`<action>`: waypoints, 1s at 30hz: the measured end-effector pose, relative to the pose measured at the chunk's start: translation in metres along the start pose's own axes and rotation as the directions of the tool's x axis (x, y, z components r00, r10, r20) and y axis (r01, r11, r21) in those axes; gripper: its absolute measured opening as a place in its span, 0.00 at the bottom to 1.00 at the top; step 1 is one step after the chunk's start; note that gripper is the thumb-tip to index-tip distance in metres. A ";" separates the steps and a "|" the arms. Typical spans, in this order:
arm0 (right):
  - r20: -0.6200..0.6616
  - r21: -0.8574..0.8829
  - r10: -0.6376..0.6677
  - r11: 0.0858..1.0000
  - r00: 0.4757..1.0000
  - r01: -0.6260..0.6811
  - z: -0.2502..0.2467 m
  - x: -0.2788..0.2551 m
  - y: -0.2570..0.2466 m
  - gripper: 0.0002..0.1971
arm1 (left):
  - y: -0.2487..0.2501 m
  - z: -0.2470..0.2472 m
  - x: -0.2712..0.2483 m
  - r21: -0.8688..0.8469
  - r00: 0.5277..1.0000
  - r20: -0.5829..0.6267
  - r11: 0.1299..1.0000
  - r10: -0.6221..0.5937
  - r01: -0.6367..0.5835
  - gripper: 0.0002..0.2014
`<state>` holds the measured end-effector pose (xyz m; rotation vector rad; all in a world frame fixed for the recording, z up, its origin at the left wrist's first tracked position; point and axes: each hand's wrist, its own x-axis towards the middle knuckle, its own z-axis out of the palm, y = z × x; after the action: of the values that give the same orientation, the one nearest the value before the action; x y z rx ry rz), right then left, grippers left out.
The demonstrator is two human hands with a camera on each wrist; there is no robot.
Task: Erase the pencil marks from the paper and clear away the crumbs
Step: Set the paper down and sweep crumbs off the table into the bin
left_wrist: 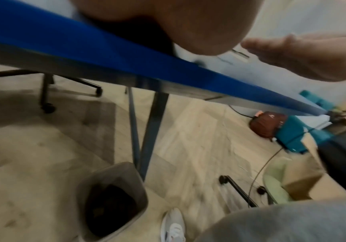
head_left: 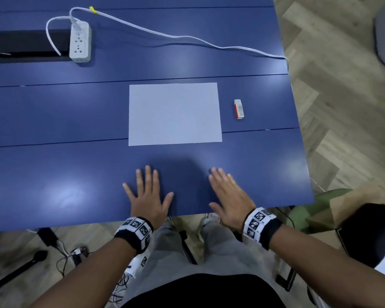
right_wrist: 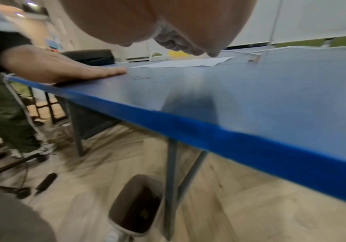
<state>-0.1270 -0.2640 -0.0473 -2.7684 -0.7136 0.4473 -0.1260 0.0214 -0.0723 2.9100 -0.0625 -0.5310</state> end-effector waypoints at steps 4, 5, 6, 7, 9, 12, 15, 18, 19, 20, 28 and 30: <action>-0.012 -0.024 0.145 0.989 0.989 -0.146 -0.019 -0.006 0.043 0.38 | 0.048 0.008 -0.001 0.066 0.974 0.064 0.973 0.218 -0.222 0.40; 0.008 -0.052 0.170 0.984 0.985 -0.169 -0.019 -0.007 0.050 0.38 | 0.059 0.010 0.000 0.076 0.962 0.075 0.961 0.261 -0.266 0.40; 0.026 -0.077 0.189 0.979 0.982 -0.187 -0.018 -0.007 0.055 0.39 | 0.069 0.011 0.001 0.083 0.950 0.088 0.948 0.301 -0.308 0.39; 0.040 -0.096 0.205 0.975 0.978 -0.200 -0.016 -0.007 0.057 0.39 | 0.077 0.013 0.003 0.085 0.935 0.103 0.934 0.339 -0.348 0.39; 0.052 -0.111 0.235 0.967 0.971 -0.229 -0.008 -0.005 0.052 0.40 | 0.090 0.016 0.004 0.078 0.898 0.127 0.899 0.420 -0.431 0.39; 0.035 -0.065 0.299 0.953 0.954 -0.296 0.004 0.001 0.030 0.41 | 0.096 0.015 0.004 0.007 0.847 0.108 0.852 0.520 -0.524 0.37; 0.039 -0.046 0.187 0.982 0.982 -0.185 0.013 0.001 0.003 0.39 | 0.082 -0.001 0.005 -0.142 0.882 -0.030 0.872 0.469 -0.469 0.35; 0.005 -0.029 0.092 0.995 0.996 -0.092 0.010 -0.005 -0.001 0.38 | 0.045 -0.023 0.012 -0.252 0.969 -0.122 0.937 0.217 -0.241 0.36; -0.027 -0.017 0.134 0.991 0.991 -0.135 0.006 -0.006 0.008 0.38 | 0.028 -0.028 0.013 -0.259 0.984 -0.136 0.955 0.114 -0.146 0.37; -0.058 -0.008 0.208 0.978 0.976 -0.209 0.002 -0.008 0.020 0.38 | 0.011 -0.032 0.013 -0.248 0.990 -0.139 0.967 0.017 -0.052 0.38; 0.013 -0.096 0.465 0.882 0.885 -0.461 0.002 -0.015 0.057 0.43 | -0.028 -0.004 -0.009 0.007 0.987 0.010 0.987 -0.160 0.160 0.43; -0.001 -0.098 0.414 0.906 0.910 -0.412 0.010 -0.007 0.032 0.43 | -0.011 0.000 -0.006 0.017 0.994 -0.003 0.994 -0.108 0.108 0.42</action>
<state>-0.1229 -0.2930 -0.0648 -3.0114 -0.1432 0.5324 -0.1313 0.0323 -0.0722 2.9433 0.0916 -0.5477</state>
